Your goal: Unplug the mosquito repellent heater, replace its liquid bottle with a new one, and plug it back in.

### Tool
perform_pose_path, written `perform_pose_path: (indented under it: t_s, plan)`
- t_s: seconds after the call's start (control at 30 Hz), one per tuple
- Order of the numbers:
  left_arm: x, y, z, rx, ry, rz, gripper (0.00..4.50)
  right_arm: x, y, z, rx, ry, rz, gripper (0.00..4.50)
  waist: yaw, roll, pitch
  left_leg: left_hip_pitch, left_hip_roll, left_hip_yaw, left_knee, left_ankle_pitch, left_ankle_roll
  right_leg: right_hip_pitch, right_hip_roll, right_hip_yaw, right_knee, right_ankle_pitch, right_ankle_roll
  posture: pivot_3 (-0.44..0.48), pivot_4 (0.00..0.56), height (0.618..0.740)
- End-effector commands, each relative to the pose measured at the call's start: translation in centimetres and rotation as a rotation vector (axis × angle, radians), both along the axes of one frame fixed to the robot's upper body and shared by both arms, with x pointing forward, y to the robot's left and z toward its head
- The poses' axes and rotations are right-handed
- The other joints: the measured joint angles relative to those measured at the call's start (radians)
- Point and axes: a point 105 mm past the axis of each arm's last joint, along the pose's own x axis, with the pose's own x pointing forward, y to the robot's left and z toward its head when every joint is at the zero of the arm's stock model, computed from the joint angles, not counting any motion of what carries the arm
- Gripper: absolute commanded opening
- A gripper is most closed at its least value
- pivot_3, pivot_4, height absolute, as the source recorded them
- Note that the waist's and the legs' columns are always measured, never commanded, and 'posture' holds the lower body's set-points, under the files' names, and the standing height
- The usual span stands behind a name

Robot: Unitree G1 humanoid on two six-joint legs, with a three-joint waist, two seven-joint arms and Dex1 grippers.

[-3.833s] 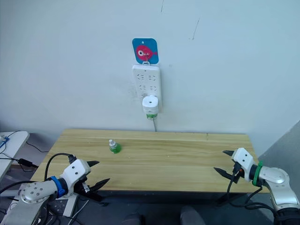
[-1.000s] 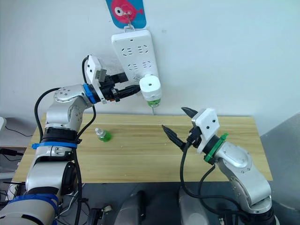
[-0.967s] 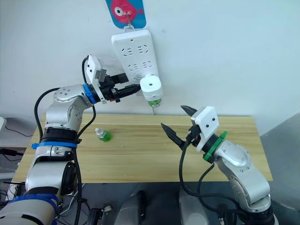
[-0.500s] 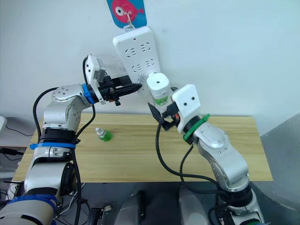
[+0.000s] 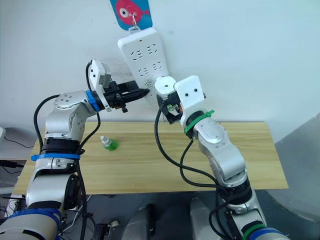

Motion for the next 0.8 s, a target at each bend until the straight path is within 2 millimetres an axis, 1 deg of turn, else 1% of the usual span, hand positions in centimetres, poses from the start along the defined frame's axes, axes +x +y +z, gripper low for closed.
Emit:
perform_pose_path:
  t_s: [0.03,0.13,0.2,0.3,0.43,0.77,0.8]
  plan:
    - [-0.3,-0.5,1.2,0.011,-0.06,-0.01,1.32,-1.4,-0.7,1.3,0.022,-0.039,0.027,4.5,0.002,0.0,0.0,-0.001,0.0,0.0,-0.001,0.0,0.0,-0.001,0.0,-0.001,0.0,0.0,0.0,-0.25,0.314,0.733]
    - [-0.1,-0.1,1.3,0.011,-0.069,0.007,1.32,-2.1,-1.2,1.4,0.021,-0.031,0.043,4.5,0.007,0.0,0.0,-0.006,0.0,-0.004,-0.002,0.0,0.0,-0.004,-0.001,-0.005,0.0,0.001,-0.002,-0.25,0.308,0.733]
    - [-0.2,0.0,1.3,0.007,-0.069,0.01,1.32,-1.9,-1.2,1.4,0.024,-0.019,0.037,4.5,0.007,0.0,0.0,-0.009,0.0,-0.007,-0.002,0.0,0.0,-0.007,-0.001,-0.007,0.001,0.003,-0.004,-0.253,0.307,0.733]
    - [-0.1,0.0,1.3,0.005,-0.068,0.011,1.32,-1.5,-1.0,1.3,0.027,-0.005,0.028,4.5,0.005,0.0,0.0,-0.01,0.0,-0.007,-0.002,0.0,0.0,-0.008,-0.001,-0.007,0.001,0.003,-0.004,-0.258,0.304,0.733]
    - [-0.1,-0.3,1.1,0.004,-0.067,0.007,1.32,-0.9,0.5,1.5,0.037,0.014,0.029,4.5,0.002,0.0,0.0,-0.011,-0.001,-0.007,-0.001,0.0,0.0,-0.008,-0.001,-0.007,0.001,0.003,-0.004,-0.261,0.301,0.733]
    - [0.0,-0.6,1.3,0.008,-0.07,-0.002,1.32,0.0,0.9,2.0,0.065,-0.029,-0.009,4.5,0.002,0.0,0.0,-0.012,-0.001,-0.008,-0.001,0.0,0.0,-0.008,-0.001,-0.008,0.001,0.003,-0.004,-0.257,0.293,0.733]
    - [0.0,-0.6,1.3,0.009,-0.071,-0.002,1.32,0.1,0.9,2.0,0.071,-0.031,-0.012,4.12,0.002,0.0,0.0,-0.012,-0.001,-0.008,-0.001,0.0,0.0,-0.008,-0.001,-0.008,0.001,0.003,-0.004,-0.256,0.293,0.733]
